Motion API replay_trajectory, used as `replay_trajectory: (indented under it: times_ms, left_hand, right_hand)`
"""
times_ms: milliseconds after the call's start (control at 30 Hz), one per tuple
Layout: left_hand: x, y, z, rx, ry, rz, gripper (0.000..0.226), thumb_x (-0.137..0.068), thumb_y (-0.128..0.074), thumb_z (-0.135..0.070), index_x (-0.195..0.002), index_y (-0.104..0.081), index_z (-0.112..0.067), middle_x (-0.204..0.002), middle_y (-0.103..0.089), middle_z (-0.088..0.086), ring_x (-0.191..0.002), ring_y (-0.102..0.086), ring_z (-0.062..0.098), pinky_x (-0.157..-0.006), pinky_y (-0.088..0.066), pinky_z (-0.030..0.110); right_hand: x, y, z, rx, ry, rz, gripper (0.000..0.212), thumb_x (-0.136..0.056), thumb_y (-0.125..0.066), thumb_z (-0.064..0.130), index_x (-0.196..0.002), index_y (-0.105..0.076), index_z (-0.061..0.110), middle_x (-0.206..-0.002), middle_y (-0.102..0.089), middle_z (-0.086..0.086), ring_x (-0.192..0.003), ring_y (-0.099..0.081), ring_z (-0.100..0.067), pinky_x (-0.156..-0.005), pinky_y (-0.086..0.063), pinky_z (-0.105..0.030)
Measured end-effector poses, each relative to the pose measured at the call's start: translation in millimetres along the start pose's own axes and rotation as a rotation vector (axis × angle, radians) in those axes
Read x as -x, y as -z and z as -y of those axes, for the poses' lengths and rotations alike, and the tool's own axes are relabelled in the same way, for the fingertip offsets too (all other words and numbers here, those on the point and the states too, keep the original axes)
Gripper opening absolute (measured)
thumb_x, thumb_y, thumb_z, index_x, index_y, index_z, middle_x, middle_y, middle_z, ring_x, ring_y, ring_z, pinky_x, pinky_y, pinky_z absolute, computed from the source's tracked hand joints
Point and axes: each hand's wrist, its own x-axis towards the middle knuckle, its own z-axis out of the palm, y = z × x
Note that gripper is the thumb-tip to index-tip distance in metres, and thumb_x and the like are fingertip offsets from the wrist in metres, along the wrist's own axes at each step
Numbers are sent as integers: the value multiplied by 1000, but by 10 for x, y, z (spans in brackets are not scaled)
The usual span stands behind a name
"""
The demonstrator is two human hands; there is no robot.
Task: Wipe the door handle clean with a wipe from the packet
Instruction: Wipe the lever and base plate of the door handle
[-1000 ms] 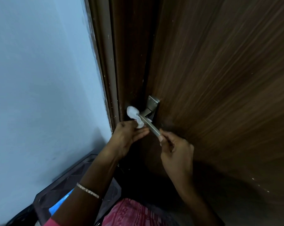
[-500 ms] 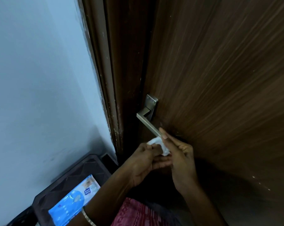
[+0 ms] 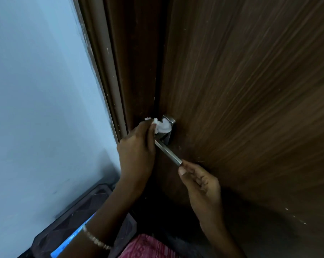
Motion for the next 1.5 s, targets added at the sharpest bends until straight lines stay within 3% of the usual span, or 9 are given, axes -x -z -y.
replay_trajectory:
  times_ms: [100,267,467,633,767,867,1067,1333,1500]
  left_hand:
    - [-167,-203,-53,26,-45,29,18,-97,-61,-14,-111,-71,-9,-90,-77,7,-72,-72,20,-65,-41,17]
    - [-188,-428,82,123,92,92,14,-94,-60,-8,-99,-73,-4,-81,-76,8,-61,-54,2,-51,-34,1]
    - [-131,-541,208,140,255,179,18,-95,-61,-17,-89,-75,-9,-65,-62,-4,-46,-44,-6,-42,-29,10]
    - [-12,-604,228,442,494,194,37,-98,-57,-22,-63,-65,-11,-50,-55,-3,-38,-43,4,-41,-30,15]
    - [69,-610,236,592,722,247,40,-101,-50,-29,-71,-64,-7,-58,-57,6,-47,-50,12,-48,-40,28]
    - [79,-604,239,799,982,275,30,-101,-50,-30,-85,-67,-11,-86,-70,13,-78,-67,25,-74,-55,41]
    - [92,-659,353,1072,1147,316,21,-103,-48,-15,-103,-66,-5,-96,-72,10,-88,-72,20,-65,-57,28]
    - [258,-834,332,926,1088,254,19,-97,-56,-3,-89,-73,-6,-91,-76,14,-73,-75,19,-57,-58,21]
    - [446,-792,266,942,849,405,18,-90,-58,2,-85,-74,-5,-91,-76,16,-91,-74,33,-82,-61,43]
  right_hand:
    - [-9,-68,19,40,8,41,26,-88,-73,23,-114,-72,29,-104,-77,11,-102,-71,-2,-83,-57,-20]
    - [-21,-60,33,121,28,32,29,-88,-73,18,-110,-71,37,-102,-77,12,-99,-71,1,-86,-58,-21]
    - [19,-83,47,228,80,24,46,-87,-73,13,-131,-64,20,-106,-75,10,-101,-69,4,-88,-57,-19]
    - [38,-90,60,232,79,25,47,-86,-74,12,-131,-63,23,-105,-73,13,-101,-68,7,-86,-55,-13]
    - [36,-89,47,225,65,33,44,-86,-73,11,-128,-65,23,-107,-75,9,-102,-69,4,-90,-58,-22]
    - [54,-83,46,225,69,40,47,-87,-73,9,-132,-64,20,-109,-75,10,-104,-69,2,-91,-57,-24]
    - [98,-95,53,225,72,42,57,-87,-73,10,-140,-55,21,-111,-74,13,-105,-68,4,-93,-57,-24]
    - [138,-133,83,232,78,52,67,-86,-74,13,-146,-47,22,-111,-73,11,-103,-67,7,-89,-54,-14]
    - [165,-114,102,217,84,71,67,-85,-75,14,-144,-48,28,-95,-77,13,-93,-70,7,-78,-53,-8]
